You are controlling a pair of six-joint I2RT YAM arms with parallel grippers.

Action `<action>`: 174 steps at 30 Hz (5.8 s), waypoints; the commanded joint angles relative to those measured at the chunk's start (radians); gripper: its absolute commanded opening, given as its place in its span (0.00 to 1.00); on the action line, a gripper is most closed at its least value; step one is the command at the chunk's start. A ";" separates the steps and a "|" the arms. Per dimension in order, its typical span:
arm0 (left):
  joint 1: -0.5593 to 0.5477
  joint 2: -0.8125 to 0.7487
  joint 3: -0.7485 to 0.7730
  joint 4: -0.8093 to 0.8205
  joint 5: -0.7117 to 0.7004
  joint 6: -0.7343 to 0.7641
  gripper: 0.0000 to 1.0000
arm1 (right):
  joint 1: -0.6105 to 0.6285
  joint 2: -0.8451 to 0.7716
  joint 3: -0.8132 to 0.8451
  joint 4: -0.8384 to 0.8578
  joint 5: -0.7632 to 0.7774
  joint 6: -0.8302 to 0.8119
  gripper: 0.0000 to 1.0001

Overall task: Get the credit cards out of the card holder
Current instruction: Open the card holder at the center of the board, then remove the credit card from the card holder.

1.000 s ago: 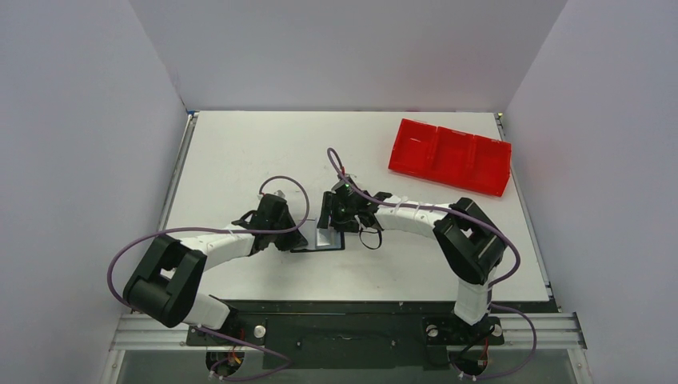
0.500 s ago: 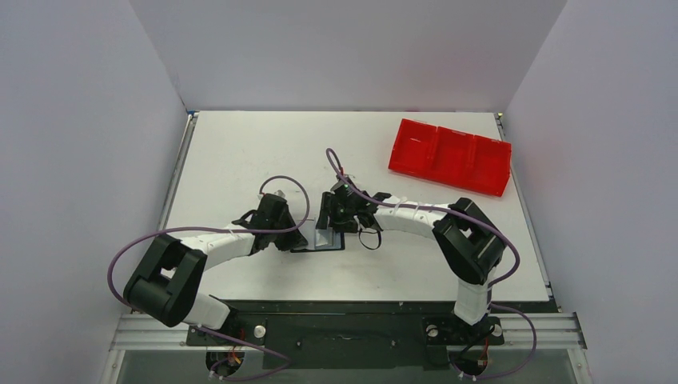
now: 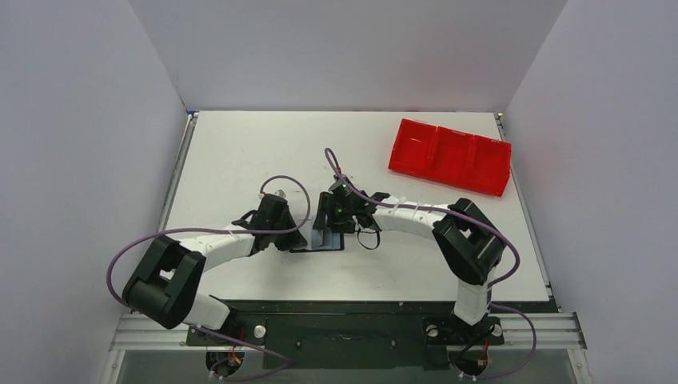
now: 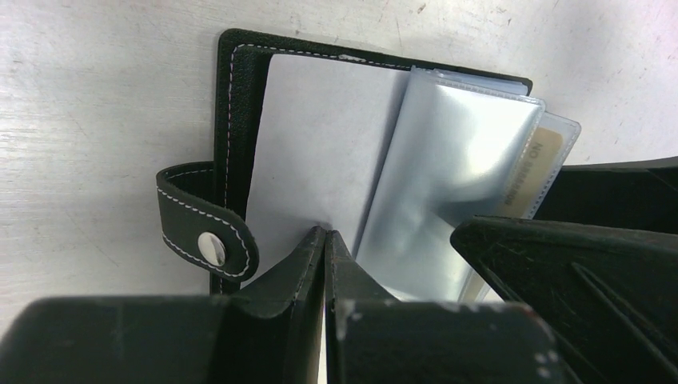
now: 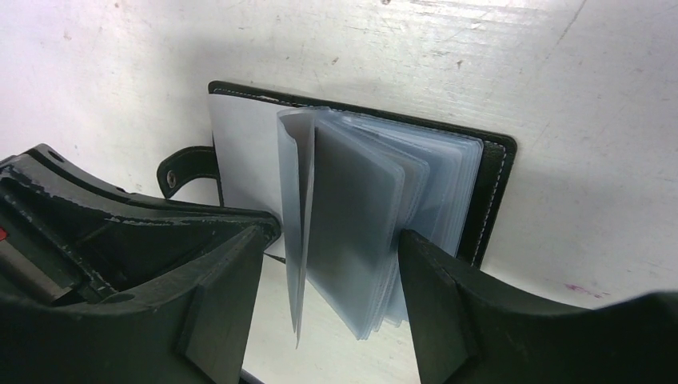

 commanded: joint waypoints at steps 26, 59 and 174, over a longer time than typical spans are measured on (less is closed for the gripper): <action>-0.003 -0.145 0.077 -0.147 -0.096 0.069 0.07 | 0.029 -0.002 0.120 -0.108 0.129 -0.024 0.11; -0.003 -0.057 0.022 -0.131 -0.177 0.069 0.00 | 0.079 0.142 0.241 -0.159 0.105 -0.058 0.00; 0.061 -0.421 0.201 -0.489 -0.045 0.180 0.05 | 0.106 0.356 0.506 -0.134 -0.094 -0.023 0.56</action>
